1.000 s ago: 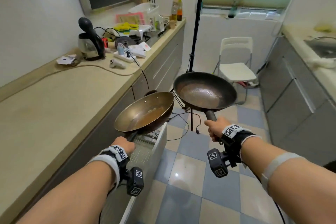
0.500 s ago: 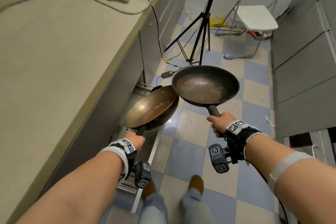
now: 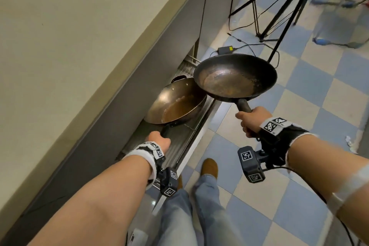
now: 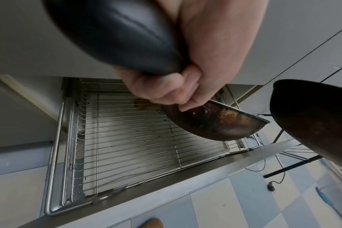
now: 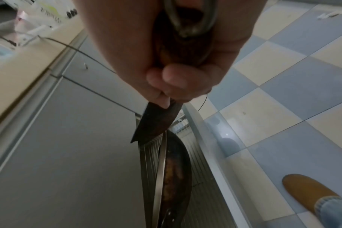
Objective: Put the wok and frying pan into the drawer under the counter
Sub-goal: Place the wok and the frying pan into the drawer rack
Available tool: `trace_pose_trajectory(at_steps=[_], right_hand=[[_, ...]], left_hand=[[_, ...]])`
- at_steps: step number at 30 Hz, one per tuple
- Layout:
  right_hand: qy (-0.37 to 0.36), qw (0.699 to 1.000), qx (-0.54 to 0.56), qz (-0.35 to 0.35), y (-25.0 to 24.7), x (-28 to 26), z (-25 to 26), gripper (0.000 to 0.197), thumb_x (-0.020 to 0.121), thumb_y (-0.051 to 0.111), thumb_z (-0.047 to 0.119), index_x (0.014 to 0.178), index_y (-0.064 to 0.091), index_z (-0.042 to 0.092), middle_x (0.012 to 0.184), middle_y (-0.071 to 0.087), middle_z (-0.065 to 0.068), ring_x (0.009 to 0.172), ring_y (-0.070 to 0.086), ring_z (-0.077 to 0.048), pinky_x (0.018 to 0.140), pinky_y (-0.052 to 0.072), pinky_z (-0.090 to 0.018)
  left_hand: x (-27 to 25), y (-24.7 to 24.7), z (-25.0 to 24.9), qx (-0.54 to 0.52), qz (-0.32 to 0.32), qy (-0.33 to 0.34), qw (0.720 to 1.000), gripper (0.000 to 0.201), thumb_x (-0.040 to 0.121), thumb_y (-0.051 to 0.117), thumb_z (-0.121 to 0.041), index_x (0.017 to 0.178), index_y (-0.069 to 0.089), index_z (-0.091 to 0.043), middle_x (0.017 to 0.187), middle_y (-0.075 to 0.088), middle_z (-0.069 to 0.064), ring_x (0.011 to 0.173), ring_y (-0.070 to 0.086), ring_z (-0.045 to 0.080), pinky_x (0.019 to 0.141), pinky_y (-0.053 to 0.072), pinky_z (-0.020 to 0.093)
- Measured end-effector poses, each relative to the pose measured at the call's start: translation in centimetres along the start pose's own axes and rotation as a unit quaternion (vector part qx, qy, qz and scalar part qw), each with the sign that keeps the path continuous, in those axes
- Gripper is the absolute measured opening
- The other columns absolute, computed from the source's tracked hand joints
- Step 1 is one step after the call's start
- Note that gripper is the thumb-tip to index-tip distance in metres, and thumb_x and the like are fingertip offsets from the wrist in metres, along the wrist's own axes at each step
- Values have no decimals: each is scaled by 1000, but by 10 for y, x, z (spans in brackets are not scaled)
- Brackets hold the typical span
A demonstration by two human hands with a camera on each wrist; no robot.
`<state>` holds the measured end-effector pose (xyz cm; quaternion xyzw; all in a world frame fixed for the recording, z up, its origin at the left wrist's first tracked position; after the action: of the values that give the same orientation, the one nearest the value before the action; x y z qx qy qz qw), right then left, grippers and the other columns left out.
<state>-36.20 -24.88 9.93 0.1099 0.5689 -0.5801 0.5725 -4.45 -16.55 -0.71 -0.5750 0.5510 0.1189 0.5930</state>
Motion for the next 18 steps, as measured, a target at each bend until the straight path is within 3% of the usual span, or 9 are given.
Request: trace_pose_trajectory(at_steps=[2, 4, 7, 10, 12, 14, 16, 18], right_hand=[[-5, 1000, -19, 22, 21, 16, 12, 21, 92, 60, 21, 85, 59, 1, 65, 58, -13, 50, 53, -24, 45, 42, -25], [-14, 999, -30, 36, 45, 30, 22, 19, 92, 60, 19, 89, 59, 1, 63, 57, -14, 49, 52, -25, 46, 43, -27], [-27, 997, -57, 51, 79, 48, 29, 18, 90, 58, 19, 81, 58, 2, 59, 57, -13, 43, 51, -24, 45, 44, -26], [-44, 994, -68, 74, 116, 61, 38, 18, 84, 56, 18, 73, 55, 4, 62, 59, -17, 48, 56, -28, 50, 51, -32], [-61, 990, -85, 90, 141, 68, 43, 19, 80, 57, 21, 69, 55, 6, 67, 65, -21, 59, 66, -35, 65, 61, -46], [-78, 986, -116, 93, 162, 76, 46, 20, 81, 59, 26, 72, 58, 8, 78, 72, -22, 74, 74, -39, 77, 63, -51], [-93, 983, -128, 89, 181, 85, 46, 22, 83, 60, 29, 78, 60, 7, 86, 74, -21, 80, 73, -38, 79, 62, -46], [-95, 982, -141, 87, 200, 95, 44, 26, 85, 62, 32, 89, 63, 6, 87, 69, -16, 80, 68, -34, 74, 57, -36]], left_hand=[[15, 7, 6, -2, -13, -7, 1000, 15, 83, 60, -17, 91, 66, -6, 78, 65, 12, 61, 57, 25, 50, 38, 27], [33, 14, 13, -12, -28, -9, 999, 6, 81, 60, -14, 77, 60, -11, 75, 64, 12, 61, 57, 28, 53, 41, 28], [58, 22, 24, -10, -48, -4, 999, 15, 78, 61, -15, 67, 51, -17, 67, 60, 9, 63, 58, 31, 59, 44, 32], [76, 28, 36, 19, -55, 4, 998, 10, 80, 63, -19, 75, 55, -16, 62, 56, 3, 58, 56, 27, 56, 44, 30], [89, 29, 46, 49, -65, 16, 997, 14, 82, 66, -22, 89, 60, -13, 67, 58, 2, 62, 57, 26, 57, 43, 29], [102, 32, 53, 65, -70, 25, 995, 17, 84, 67, -23, 96, 59, -15, 71, 60, 1, 64, 57, 24, 55, 39, 25], [114, 33, 58, 76, -73, 34, 994, 13, 85, 65, -23, 94, 57, -17, 68, 59, 0, 64, 56, 25, 52, 37, 25], [126, 36, 62, 80, -74, 43, 993, 14, 86, 65, -26, 90, 55, -17, 68, 61, 3, 66, 61, 28, 55, 46, 29]])
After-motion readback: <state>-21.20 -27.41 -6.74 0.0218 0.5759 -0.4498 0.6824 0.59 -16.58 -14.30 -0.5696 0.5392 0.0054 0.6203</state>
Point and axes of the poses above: each hand's wrist, its own x-axis towards the middle knuckle, its own y-axis out of the palm, z = x × y, the point moved 7 cm from there along x, towards the middle knuckle
